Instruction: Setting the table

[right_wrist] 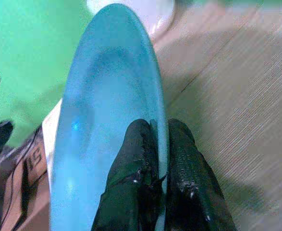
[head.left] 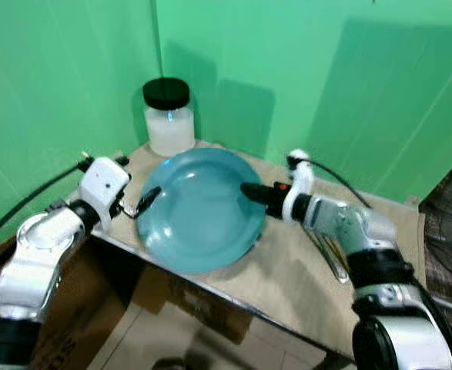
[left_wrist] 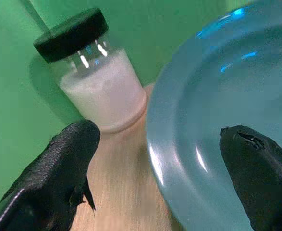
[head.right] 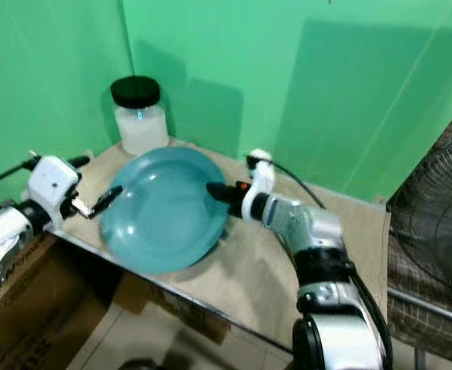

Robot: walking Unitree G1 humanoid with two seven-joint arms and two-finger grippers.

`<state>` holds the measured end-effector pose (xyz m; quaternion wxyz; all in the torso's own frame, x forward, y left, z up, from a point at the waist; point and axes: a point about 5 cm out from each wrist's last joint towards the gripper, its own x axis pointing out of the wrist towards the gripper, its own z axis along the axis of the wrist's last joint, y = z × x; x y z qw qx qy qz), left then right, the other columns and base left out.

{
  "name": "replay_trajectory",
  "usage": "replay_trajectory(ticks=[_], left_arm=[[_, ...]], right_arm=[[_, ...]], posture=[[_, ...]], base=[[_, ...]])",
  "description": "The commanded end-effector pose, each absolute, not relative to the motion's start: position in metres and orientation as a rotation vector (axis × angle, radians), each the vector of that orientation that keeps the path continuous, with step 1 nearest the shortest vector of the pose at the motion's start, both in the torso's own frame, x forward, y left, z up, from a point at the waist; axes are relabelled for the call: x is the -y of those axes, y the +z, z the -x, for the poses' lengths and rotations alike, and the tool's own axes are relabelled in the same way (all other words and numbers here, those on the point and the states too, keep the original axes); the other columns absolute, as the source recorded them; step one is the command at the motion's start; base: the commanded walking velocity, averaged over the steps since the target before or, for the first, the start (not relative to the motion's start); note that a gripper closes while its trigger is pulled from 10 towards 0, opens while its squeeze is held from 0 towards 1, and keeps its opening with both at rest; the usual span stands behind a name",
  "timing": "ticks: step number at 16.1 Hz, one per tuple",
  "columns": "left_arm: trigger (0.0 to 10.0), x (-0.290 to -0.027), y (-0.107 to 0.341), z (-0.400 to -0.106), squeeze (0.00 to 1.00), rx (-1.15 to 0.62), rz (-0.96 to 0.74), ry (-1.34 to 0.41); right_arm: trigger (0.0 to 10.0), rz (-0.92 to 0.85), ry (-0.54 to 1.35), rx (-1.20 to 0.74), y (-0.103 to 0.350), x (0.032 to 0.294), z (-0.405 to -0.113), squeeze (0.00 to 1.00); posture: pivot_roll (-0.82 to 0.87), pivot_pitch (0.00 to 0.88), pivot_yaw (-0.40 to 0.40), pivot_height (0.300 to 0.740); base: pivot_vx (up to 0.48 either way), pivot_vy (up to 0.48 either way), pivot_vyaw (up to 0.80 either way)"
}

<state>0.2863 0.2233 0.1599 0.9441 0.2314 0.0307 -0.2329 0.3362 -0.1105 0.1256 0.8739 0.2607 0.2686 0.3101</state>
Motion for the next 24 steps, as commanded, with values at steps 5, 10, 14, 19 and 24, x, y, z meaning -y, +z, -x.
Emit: replay_trajectory(ticks=[5, 10, 14, 19, 24], left_arm=[[10.0, -0.200, 0.202, -0.280, 0.00, 0.078, -0.404, -0.490], [10.0, -0.191, 0.213, -0.276, 0.00, 0.137, -0.362, -0.365], [10.0, -0.167, 0.189, -0.265, 0.00, 0.089, -0.291, -0.246], [10.0, -0.156, 0.202, -0.267, 0.00, 0.164, -0.294, -0.245], [10.0, -0.153, 0.210, -0.265, 0.00, 0.282, -0.219, -0.180]], right_arm=[[0.0, -0.527, 0.482, -0.089, 0.199, 0.148, -0.321, 0.00], [1.8, -0.285, 0.443, 0.139, 0.232, 0.146, -0.288, 0.00], [10.0, -0.146, 0.242, 0.293, 0.228, 0.144, -0.256, 0.00], [10.0, -0.091, 0.101, 0.384, 0.231, 0.149, -0.251, 0.00], [10.0, -0.096, 0.041, 0.413, 0.229, 0.148, -0.242, 0.00]], posture=[[0.17, 0.000, -0.032, 0.740], [0.19, 0.000, -0.046, 0.740], [0.17, 0.000, -0.029, 0.740], [0.16, 0.000, -0.009, 0.740], [0.15, 0.000, 0.004, 0.740]], base=[[0.000, 0.000, 0.00], [0.000, 0.000, 0.00], [0.000, 0.000, 0.00], [0.000, 0.000, -0.64], [0.000, 0.000, -0.80]])
